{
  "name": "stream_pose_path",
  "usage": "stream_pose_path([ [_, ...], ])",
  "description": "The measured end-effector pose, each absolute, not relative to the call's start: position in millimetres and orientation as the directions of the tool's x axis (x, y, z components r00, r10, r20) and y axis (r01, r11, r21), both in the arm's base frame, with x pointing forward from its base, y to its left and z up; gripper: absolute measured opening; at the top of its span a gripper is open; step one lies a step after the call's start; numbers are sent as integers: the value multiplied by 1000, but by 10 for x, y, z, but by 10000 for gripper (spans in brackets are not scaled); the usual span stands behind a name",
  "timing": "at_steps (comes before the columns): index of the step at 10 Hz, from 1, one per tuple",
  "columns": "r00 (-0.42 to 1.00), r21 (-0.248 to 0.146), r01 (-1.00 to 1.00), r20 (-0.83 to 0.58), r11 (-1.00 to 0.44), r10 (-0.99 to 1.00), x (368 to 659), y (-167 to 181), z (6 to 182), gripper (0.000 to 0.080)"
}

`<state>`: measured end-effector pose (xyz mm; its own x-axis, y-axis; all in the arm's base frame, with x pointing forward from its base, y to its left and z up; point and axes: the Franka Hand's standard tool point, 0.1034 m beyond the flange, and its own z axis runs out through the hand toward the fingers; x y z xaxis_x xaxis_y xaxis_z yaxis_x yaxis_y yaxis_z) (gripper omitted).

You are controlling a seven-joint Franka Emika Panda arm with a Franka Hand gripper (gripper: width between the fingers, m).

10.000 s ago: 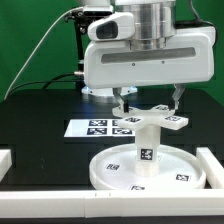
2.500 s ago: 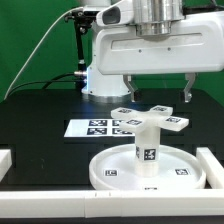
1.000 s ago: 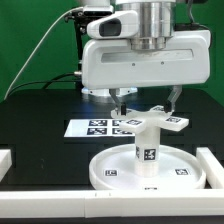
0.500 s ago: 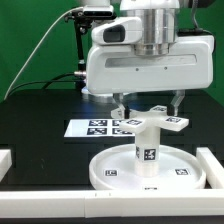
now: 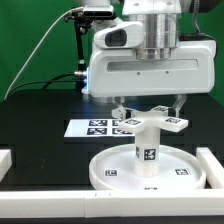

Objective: Assemble round table

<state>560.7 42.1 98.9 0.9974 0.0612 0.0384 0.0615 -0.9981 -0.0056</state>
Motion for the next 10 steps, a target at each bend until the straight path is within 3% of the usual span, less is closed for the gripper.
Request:
stream_pose_path([
  [1, 998, -6, 43, 38, -999, 43, 5607, 419, 989, 636],
  [2, 998, -5, 42, 39, -999, 41, 5610, 405, 991, 437],
  [6, 944, -23, -326, 46, -945, -327, 5620, 411, 987, 440],
  [10, 616, -65, -786, 7, -615, -788, 5626, 405, 990, 442],
])
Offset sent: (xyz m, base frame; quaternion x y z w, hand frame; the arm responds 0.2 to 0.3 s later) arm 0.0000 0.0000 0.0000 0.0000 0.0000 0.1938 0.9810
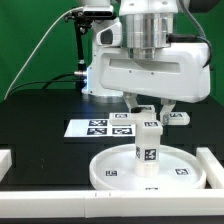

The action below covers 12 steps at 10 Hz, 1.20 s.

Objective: Assemble round table

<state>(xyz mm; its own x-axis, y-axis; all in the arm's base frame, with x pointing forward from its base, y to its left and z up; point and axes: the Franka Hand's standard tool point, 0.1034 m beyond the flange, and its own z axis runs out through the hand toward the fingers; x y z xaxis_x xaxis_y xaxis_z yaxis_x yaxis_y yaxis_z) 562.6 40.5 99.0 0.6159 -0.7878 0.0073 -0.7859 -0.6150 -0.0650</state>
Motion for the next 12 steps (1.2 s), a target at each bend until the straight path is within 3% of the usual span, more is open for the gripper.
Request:
stream_pose_path([
  [3, 234, -59, -971, -49, -231, -971, 5637, 402, 991, 442],
  [5, 60, -49, -997, -54, -58, -997, 5633, 408, 990, 442],
  [8, 62, -48, -997, -52, -59, -997, 5633, 403, 1004, 442],
  [9, 93, -50, -995, -60, -90, -994, 5646, 402, 1083, 599],
  [12, 203, -69, -978, -80, -198, -976, 5712, 458, 1322, 647],
])
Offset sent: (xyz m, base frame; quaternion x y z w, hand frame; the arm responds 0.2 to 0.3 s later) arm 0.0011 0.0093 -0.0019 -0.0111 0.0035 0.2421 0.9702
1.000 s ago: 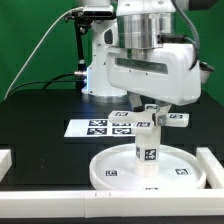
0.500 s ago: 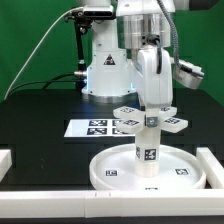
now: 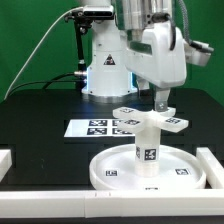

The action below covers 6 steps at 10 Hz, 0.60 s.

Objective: Assemble round table

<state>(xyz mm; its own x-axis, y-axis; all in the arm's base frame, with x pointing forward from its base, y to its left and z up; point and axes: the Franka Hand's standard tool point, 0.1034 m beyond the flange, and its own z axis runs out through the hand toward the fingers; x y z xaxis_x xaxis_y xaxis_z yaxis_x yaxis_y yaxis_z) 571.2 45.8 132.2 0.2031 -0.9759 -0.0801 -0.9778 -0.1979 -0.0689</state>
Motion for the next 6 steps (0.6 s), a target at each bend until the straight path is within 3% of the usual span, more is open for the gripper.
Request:
stream_pose_path([
  [2, 551, -109, -831, -38, -545, -833, 5712, 435, 1329, 649],
  [4, 750, -103, -659, -10, -745, -661, 5690, 533, 1315, 649],
  [6, 832, -103, -551, 6, -828, -555, 5673, 535, 1293, 649],
])
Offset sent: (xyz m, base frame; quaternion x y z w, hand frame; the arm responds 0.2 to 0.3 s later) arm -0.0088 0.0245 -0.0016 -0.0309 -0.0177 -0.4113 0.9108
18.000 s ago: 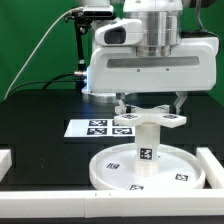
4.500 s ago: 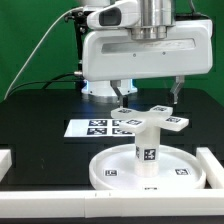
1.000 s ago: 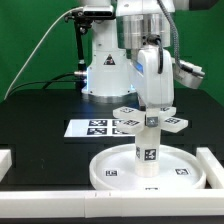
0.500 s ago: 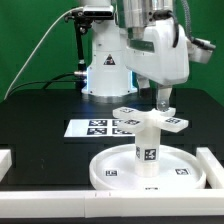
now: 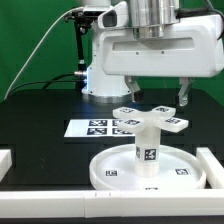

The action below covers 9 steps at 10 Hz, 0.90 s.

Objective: Assemble round table

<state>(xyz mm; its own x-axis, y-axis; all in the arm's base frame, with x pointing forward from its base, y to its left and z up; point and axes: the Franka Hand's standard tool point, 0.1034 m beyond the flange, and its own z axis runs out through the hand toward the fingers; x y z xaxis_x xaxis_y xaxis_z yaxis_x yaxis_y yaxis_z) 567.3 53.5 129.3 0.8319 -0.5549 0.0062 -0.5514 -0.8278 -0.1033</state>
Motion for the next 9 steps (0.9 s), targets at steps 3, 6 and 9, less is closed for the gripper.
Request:
stream_pose_path([
  [3, 975, -62, -217, 43, -974, -219, 5670, 467, 1275, 649],
  [6, 974, 10, 223, 39, -975, 223, 5642, 461, 1227, 649],
  [9, 979, 6, 201, 30, -980, 201, 5631, 451, 1210, 649],
])
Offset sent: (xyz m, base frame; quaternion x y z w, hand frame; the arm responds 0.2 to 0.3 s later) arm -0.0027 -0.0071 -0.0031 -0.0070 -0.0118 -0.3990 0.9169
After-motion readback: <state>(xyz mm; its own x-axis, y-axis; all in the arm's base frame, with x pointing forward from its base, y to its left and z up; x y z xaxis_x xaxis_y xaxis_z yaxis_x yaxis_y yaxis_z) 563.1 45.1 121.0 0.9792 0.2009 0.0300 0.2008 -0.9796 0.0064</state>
